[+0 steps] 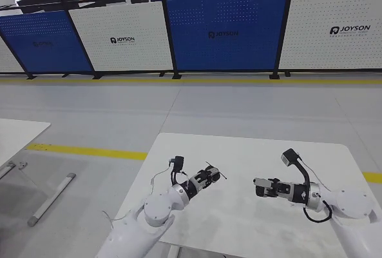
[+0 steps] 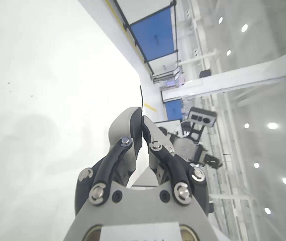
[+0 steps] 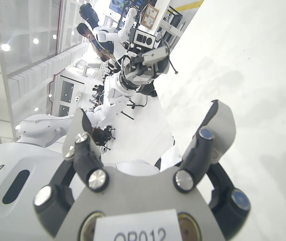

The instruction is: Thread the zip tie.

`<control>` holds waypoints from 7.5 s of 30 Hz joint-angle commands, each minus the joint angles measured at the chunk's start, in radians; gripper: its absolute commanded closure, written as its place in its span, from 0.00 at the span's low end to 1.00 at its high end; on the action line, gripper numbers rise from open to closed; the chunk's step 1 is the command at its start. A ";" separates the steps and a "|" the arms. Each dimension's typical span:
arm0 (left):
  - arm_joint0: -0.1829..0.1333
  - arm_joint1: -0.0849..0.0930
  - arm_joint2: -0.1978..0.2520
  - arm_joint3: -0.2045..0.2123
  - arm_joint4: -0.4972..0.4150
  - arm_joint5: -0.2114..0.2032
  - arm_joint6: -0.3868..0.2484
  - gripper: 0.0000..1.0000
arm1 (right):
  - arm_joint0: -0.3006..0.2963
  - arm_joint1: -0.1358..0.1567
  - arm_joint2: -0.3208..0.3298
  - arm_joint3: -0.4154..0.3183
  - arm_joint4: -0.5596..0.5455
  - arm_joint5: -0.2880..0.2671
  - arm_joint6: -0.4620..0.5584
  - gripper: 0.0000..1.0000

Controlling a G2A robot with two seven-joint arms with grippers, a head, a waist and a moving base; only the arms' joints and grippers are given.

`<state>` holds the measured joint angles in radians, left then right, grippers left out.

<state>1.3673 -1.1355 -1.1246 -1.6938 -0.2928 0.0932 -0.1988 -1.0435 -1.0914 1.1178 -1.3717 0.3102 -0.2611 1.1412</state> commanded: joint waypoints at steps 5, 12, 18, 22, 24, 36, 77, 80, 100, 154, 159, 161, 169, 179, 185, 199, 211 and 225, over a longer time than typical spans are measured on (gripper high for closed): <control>0.012 0.005 -0.055 -0.105 -0.089 0.009 -0.055 1.00 | 0.000 0.000 0.000 0.000 0.000 0.000 0.000 0.00; 0.023 0.007 -0.068 -0.125 -0.105 0.011 -0.070 1.00 | 0.000 0.000 0.000 0.000 0.000 0.000 0.000 0.00; 0.023 0.007 -0.068 -0.125 -0.105 0.011 -0.070 1.00 | 0.000 0.000 0.000 0.000 0.000 0.000 0.000 0.00; 0.026 0.006 -0.066 -0.125 -0.104 0.005 -0.056 1.00 | 0.000 0.000 0.000 0.000 0.000 0.000 0.000 0.00; 0.030 0.004 -0.065 -0.130 -0.102 -0.004 -0.036 1.00 | -0.002 0.000 0.000 -0.001 -0.001 0.001 -0.006 0.00; 0.086 0.006 -0.083 -0.191 -0.009 -0.033 0.027 1.00 | -0.139 0.028 0.210 -0.005 0.162 -0.058 -0.170 0.00; 0.075 0.001 -0.067 -0.179 0.113 0.163 0.030 1.00 | -0.201 0.043 0.292 -0.041 0.193 -0.037 -0.174 0.00; 0.059 -0.005 -0.035 -0.117 0.116 0.163 0.043 1.00 | -0.201 0.043 0.292 -0.041 0.193 -0.037 -0.174 0.00; 0.102 -0.007 -0.125 -0.324 0.056 0.069 0.058 1.00 | -0.201 0.043 0.292 -0.041 0.193 -0.037 -0.174 0.00; 0.073 -0.037 -0.063 -0.228 0.192 0.101 0.130 1.00 | -0.201 0.043 0.292 -0.041 0.193 -0.037 -0.174 0.00; 0.038 -0.050 -0.010 -0.120 0.224 0.075 0.186 1.00 | -0.201 0.043 0.292 -0.041 0.193 -0.037 -0.174 0.00; 0.035 -0.055 0.010 -0.100 0.226 0.061 0.195 1.00 | -0.201 0.043 0.292 -0.041 0.193 -0.037 -0.174 0.00; 0.036 -0.057 0.014 -0.099 0.205 0.054 0.190 1.00 | -0.201 0.043 0.292 -0.041 0.193 -0.037 -0.174 0.00; 0.036 -0.057 0.014 -0.099 0.205 0.054 0.190 1.00 | -0.162 0.080 0.362 -0.131 0.012 0.150 -0.002 0.00; 0.036 -0.057 0.014 -0.099 0.205 0.054 0.190 1.00 | -0.067 0.115 0.373 -0.147 -0.330 0.353 0.082 0.00; 0.036 -0.057 0.014 -0.099 0.205 0.054 0.190 1.00 | -0.059 0.116 0.350 -0.164 -0.417 0.377 0.007 0.00; 0.036 -0.057 0.014 -0.099 0.205 0.054 0.190 1.00 | 0.042 0.136 0.186 -0.257 -0.970 0.540 0.091 0.00; 0.036 -0.057 0.014 -0.099 0.205 0.054 0.190 1.00 | 0.141 0.116 0.094 -0.135 -0.976 0.544 0.113 0.00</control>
<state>1.4036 -1.1920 -1.1109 -1.7931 -0.0879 0.1469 -0.0089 -0.9022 -0.9751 1.2116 -1.5064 -0.6662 0.2830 1.2544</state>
